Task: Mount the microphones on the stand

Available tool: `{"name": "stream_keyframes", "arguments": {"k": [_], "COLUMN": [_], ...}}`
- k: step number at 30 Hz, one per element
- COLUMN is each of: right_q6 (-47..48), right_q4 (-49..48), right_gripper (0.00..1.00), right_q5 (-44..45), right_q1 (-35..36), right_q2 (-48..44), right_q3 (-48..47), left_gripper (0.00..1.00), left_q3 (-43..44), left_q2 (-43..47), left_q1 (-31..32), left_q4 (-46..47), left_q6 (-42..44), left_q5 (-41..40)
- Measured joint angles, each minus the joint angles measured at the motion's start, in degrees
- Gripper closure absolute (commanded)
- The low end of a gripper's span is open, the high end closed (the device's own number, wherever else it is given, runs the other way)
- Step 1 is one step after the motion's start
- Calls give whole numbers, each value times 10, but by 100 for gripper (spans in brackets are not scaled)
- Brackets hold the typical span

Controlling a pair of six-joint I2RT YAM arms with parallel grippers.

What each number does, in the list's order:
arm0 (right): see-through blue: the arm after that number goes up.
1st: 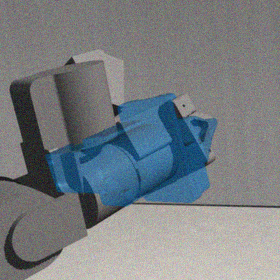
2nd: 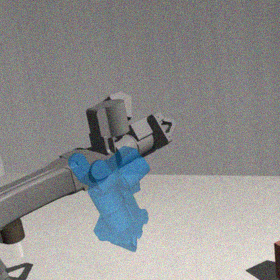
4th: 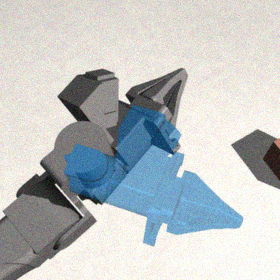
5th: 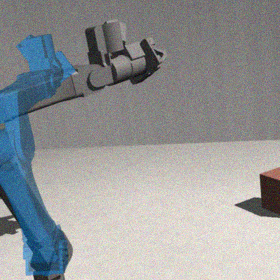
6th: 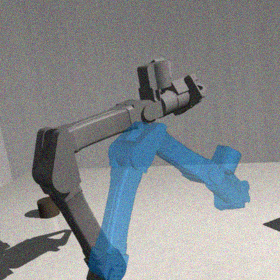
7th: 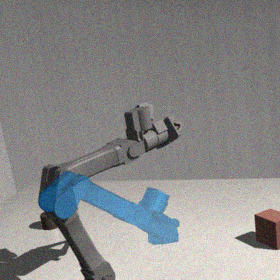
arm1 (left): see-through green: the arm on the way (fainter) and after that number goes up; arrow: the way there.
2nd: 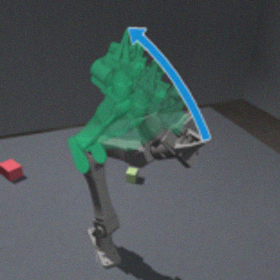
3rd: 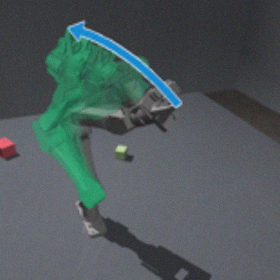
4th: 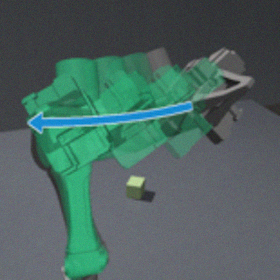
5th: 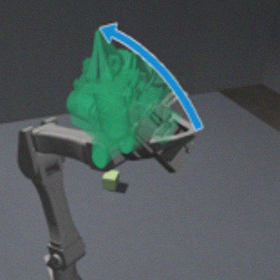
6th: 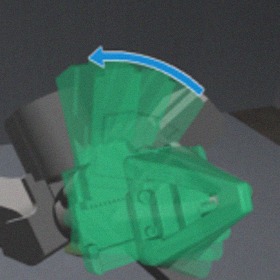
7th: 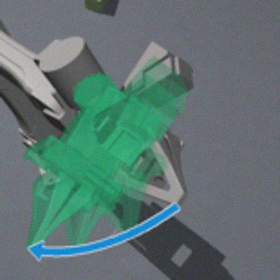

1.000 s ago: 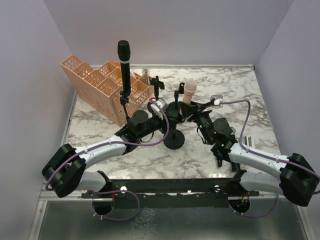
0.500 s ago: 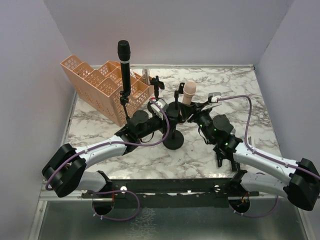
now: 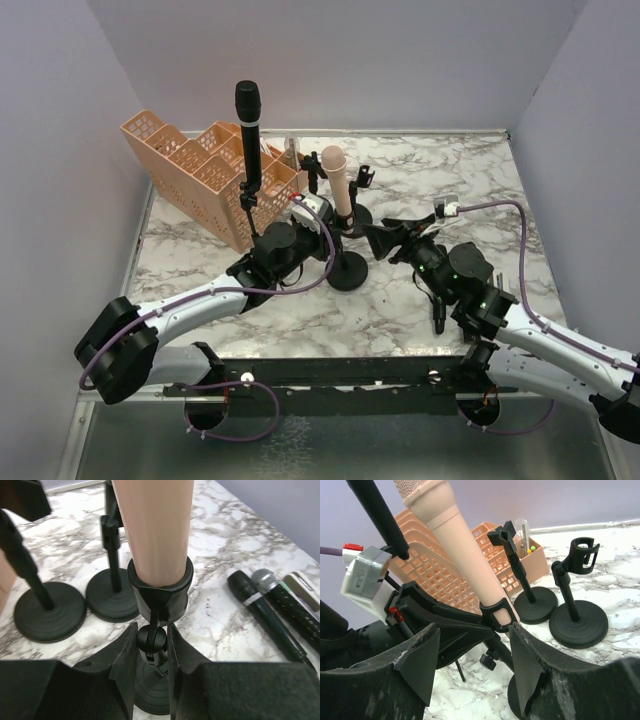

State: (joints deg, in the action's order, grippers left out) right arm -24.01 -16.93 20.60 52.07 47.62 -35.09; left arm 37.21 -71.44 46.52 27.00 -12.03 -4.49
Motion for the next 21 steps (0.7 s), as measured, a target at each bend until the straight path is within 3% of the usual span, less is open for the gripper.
{"name": "stream_keyframes", "arguments": {"k": [11, 21], "right_q6": [-9, -16], "right_q4": [14, 21], "right_gripper": [40, 40], "right_q5": [-1, 3], "right_q1": [0, 0], "right_q2": [-18, -9], "right_q3": [0, 0], "left_gripper": [100, 100], "left_q3": [43, 52], "left_q2": [16, 37], "left_q1": [0, 0], "left_q4": [-129, -192], "left_q6": [45, 59], "left_q5": [-104, -175]}}
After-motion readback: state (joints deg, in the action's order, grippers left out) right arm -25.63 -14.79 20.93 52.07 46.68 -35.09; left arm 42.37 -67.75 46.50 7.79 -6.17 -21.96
